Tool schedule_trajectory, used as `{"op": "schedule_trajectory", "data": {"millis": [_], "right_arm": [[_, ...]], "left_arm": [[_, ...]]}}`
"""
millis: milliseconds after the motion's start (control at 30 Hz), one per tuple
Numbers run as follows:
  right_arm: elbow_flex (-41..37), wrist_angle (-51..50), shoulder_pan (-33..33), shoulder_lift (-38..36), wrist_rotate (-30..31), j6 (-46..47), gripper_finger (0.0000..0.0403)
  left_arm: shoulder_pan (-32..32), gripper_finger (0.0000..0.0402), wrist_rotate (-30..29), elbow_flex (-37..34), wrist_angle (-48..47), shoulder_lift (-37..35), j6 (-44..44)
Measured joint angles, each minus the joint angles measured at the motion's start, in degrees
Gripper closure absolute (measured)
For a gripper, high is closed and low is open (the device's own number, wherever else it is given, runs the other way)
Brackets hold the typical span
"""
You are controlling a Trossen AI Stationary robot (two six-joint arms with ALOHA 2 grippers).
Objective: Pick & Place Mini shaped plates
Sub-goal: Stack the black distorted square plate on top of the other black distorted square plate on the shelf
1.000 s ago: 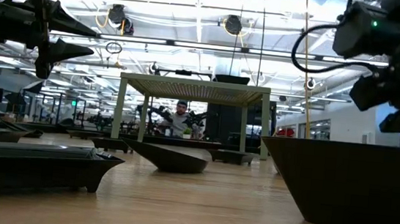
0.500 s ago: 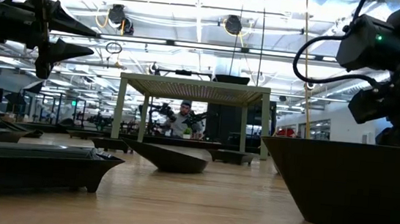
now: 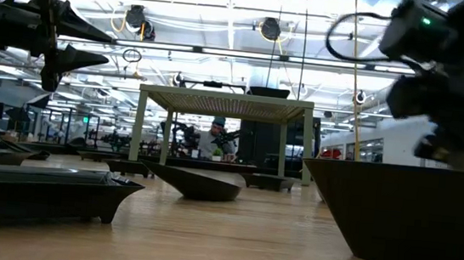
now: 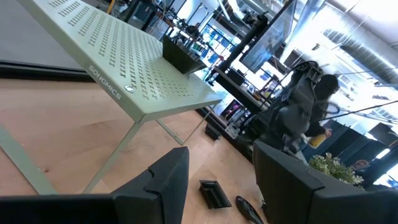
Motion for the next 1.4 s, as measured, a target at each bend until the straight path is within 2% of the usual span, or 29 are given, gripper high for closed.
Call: {"op": "schedule_trajectory", "data": {"millis": [333,633,833,1000,1100,1400], "right_arm": [[14.8,-7.5,-7.0,-3.0,4.8,-9.2,0.0403],[31.4,-10.4,-15.0,-0.6,6.2,-19.4,0.0403],[44.2,-11.5,-21.0,6.4,6.3,-28.3,0.0403],[56.4,-18.2,-26.4,15.1,6.6,-38.6,0.0403],[63.0,-22.5,-30.0,20.1,9.3,-44.1,0.0403],[74.4,-24.7,-37.5,31.3,11.1,-53.1,0.0403]], "left_arm": [[0.0,0.022,0.0,0.0,0.0,0.0,0.0],[0.0,0.022,0.0,0.0,0.0,0.0,0.0],[0.0,0.022,0.0,0.0,0.0,0.0,0.0],[0.0,0.022,0.0,0.0,0.0,0.0,0.0],[0.0,0.022,0.0,0.0,0.0,0.0,0.0],[0.0,0.022,0.0,0.0,0.0,0.0,0.0]]}}
